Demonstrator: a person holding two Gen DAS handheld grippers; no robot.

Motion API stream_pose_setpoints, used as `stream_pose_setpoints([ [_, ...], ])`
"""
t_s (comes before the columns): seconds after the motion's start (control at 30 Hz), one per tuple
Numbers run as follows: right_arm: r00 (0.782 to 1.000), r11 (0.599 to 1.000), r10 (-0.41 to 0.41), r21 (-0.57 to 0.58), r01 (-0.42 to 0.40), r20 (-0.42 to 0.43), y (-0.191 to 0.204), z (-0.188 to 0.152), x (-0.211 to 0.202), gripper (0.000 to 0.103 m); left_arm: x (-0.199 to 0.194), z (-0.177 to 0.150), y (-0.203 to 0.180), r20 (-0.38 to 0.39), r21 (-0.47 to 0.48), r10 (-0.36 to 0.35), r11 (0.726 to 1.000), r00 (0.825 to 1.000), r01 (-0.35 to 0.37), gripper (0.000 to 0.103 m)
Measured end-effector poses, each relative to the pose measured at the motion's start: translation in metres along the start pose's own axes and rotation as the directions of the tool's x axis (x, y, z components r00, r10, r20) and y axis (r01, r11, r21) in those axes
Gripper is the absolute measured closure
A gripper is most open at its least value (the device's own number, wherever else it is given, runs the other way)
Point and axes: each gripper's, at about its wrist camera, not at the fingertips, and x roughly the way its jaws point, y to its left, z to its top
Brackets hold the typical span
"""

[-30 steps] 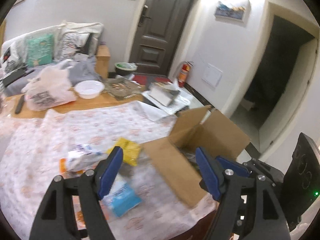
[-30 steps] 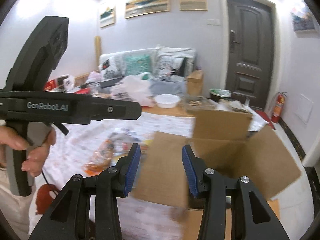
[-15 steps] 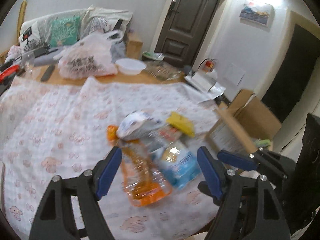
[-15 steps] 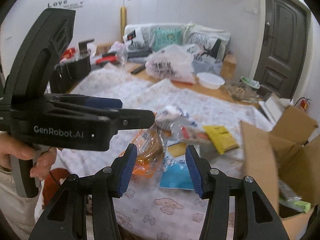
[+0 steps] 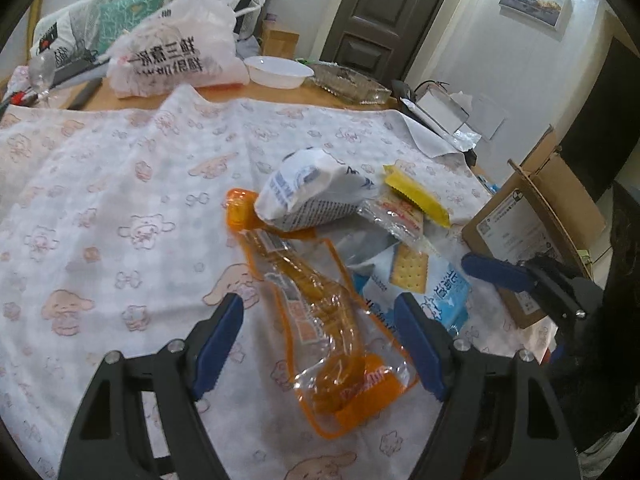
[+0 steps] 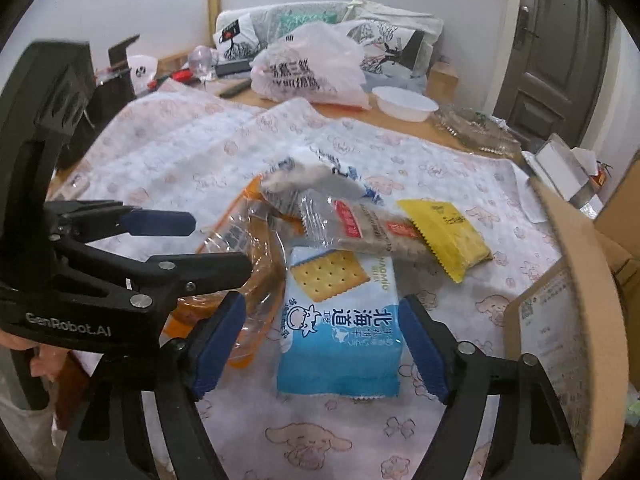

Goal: Organize snacks
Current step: 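Move both tools back over the remaining snacks toward the blue cracker pack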

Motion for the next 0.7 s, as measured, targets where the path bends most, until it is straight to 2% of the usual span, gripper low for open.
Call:
stream_pose_setpoints([
  [0.13, 1.000, 1.000, -0.023, 0.006, 0.023, -0.013, -0.005, 0.001, 0.012, 0.027, 0.004, 0.004, -0.001, -0.001, 0.003, -0.017, 1.000, 1.000, 0.017, 0.028],
  [0.33, 0.998, 0.998, 0.008, 0.064, -0.004, -0.060, -0.017, -0.002, 0.029, 0.027, 0.007, 0.008, 0.000, 0.001, -0.004, -0.048, 0.999, 0.999, 0.048, 0.028],
  [0.37, 0.998, 0.997, 0.017, 0.074, -0.013, -0.064, -0.018, -0.002, 0.030, 0.028, 0.007, 0.008, -0.001, 0.000, -0.002, -0.046, 0.999, 0.999, 0.046, 0.028],
  [0.4, 0.998, 0.997, 0.021, 0.077, -0.016, -0.063, -0.018, -0.002, 0.030, 0.037, 0.006, 0.008, -0.001, -0.001, -0.003, -0.046, 0.999, 0.999, 0.046, 0.028],
  [0.43, 0.998, 0.997, 0.017, 0.075, -0.012, -0.061, -0.017, -0.003, 0.030, 0.041, 0.006, 0.008, -0.001, -0.001, -0.003, -0.045, 0.999, 0.999, 0.045, 0.028],
  [0.7, 0.999, 0.998, 0.014, 0.062, -0.012, -0.033, -0.010, -0.004, 0.017, 0.041, -0.007, 0.006, -0.005, 0.014, 0.004, -0.059, 0.998, 0.998, 0.059, 0.028],
])
